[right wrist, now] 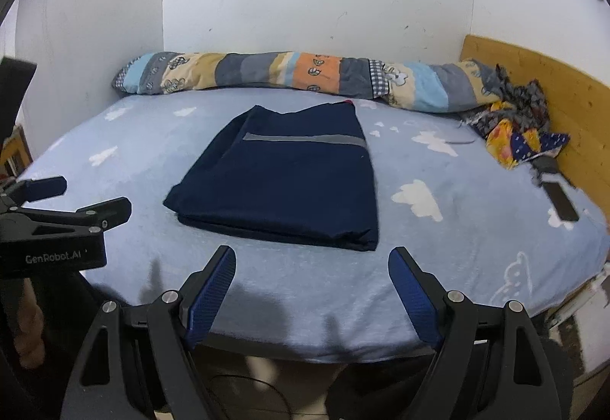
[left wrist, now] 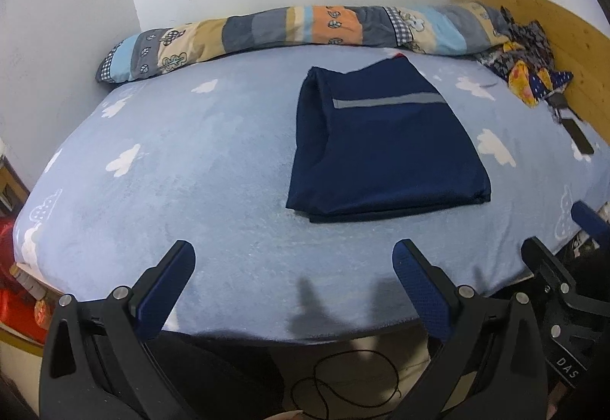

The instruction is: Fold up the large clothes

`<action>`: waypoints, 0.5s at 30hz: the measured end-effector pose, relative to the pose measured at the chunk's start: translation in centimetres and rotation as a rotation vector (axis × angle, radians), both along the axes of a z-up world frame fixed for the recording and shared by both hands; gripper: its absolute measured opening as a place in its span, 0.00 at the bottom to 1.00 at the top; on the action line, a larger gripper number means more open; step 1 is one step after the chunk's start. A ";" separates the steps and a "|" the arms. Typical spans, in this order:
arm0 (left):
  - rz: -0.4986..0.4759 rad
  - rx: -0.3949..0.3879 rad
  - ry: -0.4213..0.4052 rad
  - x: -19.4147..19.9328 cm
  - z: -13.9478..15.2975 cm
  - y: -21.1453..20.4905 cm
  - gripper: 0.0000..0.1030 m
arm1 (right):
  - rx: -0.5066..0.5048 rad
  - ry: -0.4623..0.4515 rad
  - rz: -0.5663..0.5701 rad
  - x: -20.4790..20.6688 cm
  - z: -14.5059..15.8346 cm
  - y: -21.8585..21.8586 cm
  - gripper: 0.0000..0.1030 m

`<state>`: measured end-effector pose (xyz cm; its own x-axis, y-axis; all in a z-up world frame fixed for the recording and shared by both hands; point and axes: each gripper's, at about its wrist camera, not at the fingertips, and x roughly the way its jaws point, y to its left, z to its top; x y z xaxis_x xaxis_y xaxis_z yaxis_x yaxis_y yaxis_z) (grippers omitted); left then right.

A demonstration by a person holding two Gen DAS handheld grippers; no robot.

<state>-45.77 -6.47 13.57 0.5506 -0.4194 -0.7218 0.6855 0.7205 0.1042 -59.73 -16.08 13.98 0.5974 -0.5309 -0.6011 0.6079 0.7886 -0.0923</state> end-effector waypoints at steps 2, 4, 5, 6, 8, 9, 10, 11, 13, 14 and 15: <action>-0.003 0.011 -0.014 -0.2 0.0 -0.1 1.00 | -0.004 0.005 -0.004 0.1 -0.1 -0.1 0.82; -0.006 0.018 -0.026 -0.4 0.0 -0.2 1.00 | 0.009 0.019 -0.017 0.2 -0.3 -0.4 0.82; -0.010 0.023 -0.031 -0.6 0.0 -0.3 1.00 | 0.018 0.019 -0.021 0.1 -0.4 -0.6 0.82; -0.013 0.025 -0.032 -0.6 -0.1 -0.3 1.00 | 0.020 0.022 -0.032 0.1 -0.4 -0.8 0.82; -0.025 0.030 -0.030 -0.7 -0.2 -0.3 1.00 | 0.025 0.024 -0.036 0.1 -0.5 -1.0 0.82; -0.028 0.032 -0.030 -0.7 -0.2 -0.4 1.00 | 0.026 0.025 -0.035 0.1 -0.5 -0.9 0.82; -0.029 0.037 -0.032 -0.7 -0.3 -0.4 1.00 | 0.020 0.032 -0.038 0.1 -0.6 -0.9 0.82; -0.031 0.041 -0.031 -0.7 -0.4 -0.4 1.00 | 0.020 0.034 -0.038 0.2 -0.6 -0.9 0.82; -0.031 0.046 -0.025 -0.7 -0.5 -0.5 1.00 | 0.022 0.036 -0.035 0.2 -0.6 -0.8 0.82; -0.032 0.046 -0.022 -0.6 -0.5 -0.6 1.00 | 0.020 0.038 -0.037 0.2 -0.6 -0.8 0.82; -0.034 0.047 -0.018 -0.5 -0.6 -0.6 1.00 | 0.021 0.037 -0.039 0.2 -0.6 -0.8 0.82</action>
